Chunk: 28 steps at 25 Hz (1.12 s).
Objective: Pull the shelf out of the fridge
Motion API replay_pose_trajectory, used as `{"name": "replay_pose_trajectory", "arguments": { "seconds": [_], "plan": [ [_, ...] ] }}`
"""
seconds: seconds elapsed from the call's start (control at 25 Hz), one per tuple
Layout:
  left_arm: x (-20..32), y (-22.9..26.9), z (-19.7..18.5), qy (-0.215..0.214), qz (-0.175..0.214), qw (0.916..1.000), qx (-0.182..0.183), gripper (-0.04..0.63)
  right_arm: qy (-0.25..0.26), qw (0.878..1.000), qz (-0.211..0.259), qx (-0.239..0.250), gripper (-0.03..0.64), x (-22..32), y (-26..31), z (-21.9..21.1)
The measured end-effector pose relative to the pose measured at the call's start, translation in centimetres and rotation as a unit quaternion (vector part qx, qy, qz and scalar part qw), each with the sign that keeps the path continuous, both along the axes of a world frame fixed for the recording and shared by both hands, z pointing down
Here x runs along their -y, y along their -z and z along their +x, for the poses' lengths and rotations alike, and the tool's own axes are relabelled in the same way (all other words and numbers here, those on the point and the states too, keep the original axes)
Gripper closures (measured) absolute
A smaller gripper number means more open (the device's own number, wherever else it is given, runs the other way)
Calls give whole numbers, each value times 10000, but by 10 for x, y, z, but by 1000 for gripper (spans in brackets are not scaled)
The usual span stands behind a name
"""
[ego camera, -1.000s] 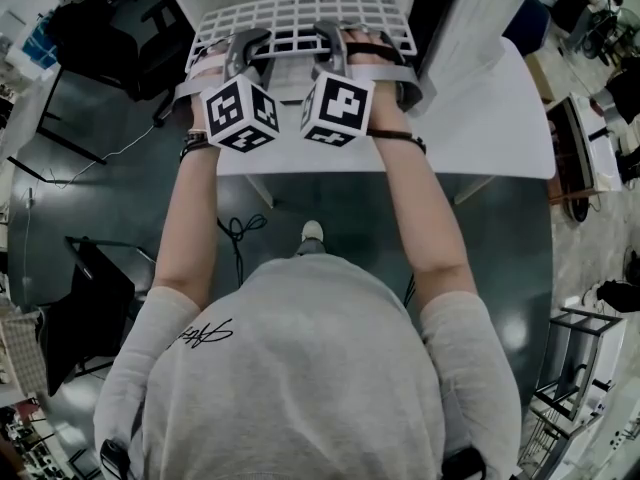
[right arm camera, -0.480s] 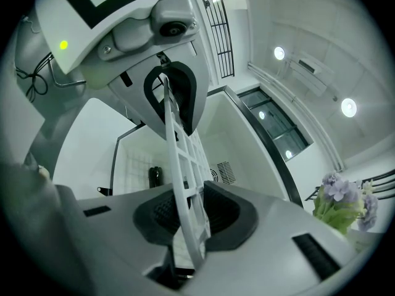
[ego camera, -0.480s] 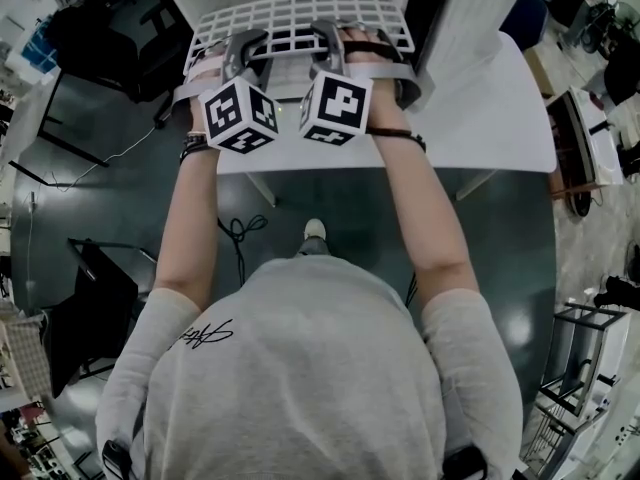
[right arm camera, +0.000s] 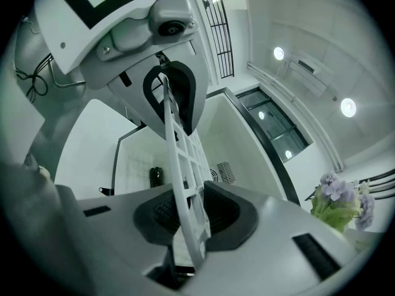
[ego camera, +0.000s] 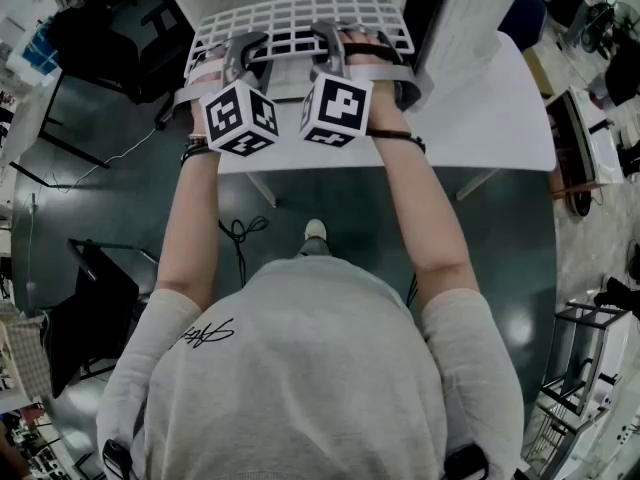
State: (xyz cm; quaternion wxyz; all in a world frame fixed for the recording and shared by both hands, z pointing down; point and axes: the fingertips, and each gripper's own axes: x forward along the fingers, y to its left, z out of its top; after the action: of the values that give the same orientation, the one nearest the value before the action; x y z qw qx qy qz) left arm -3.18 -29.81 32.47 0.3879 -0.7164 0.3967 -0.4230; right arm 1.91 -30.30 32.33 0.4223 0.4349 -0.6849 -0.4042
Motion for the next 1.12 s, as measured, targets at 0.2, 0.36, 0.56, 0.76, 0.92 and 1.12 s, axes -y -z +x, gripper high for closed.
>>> {"name": "replay_pose_trajectory", "arguments": {
  "seconds": [0.2,0.36,0.56,0.76,0.92,1.12],
  "plan": [
    [-3,0,2,19,45,10000,11,532,21,10000,14,3,555,-2,0,2],
    [-7,1,4,15,103,9999,20,533,63,10000,-28,20,555,-5,-2,3],
    [-13,1,4,-25,107,9999,-18,538,91,9999,15,-122,555,-11,-1,3],
    [-17,3,3,-17,319,9994,99,538,158,9997,166,-108,555,-14,1,2],
    [-22,1,0,-36,307,9994,168,541,160,9995,190,-172,557,-20,0,0],
    [-30,-1,-4,-36,360,9993,101,541,188,9994,196,-198,557,-28,-3,-5]
  ]
}}
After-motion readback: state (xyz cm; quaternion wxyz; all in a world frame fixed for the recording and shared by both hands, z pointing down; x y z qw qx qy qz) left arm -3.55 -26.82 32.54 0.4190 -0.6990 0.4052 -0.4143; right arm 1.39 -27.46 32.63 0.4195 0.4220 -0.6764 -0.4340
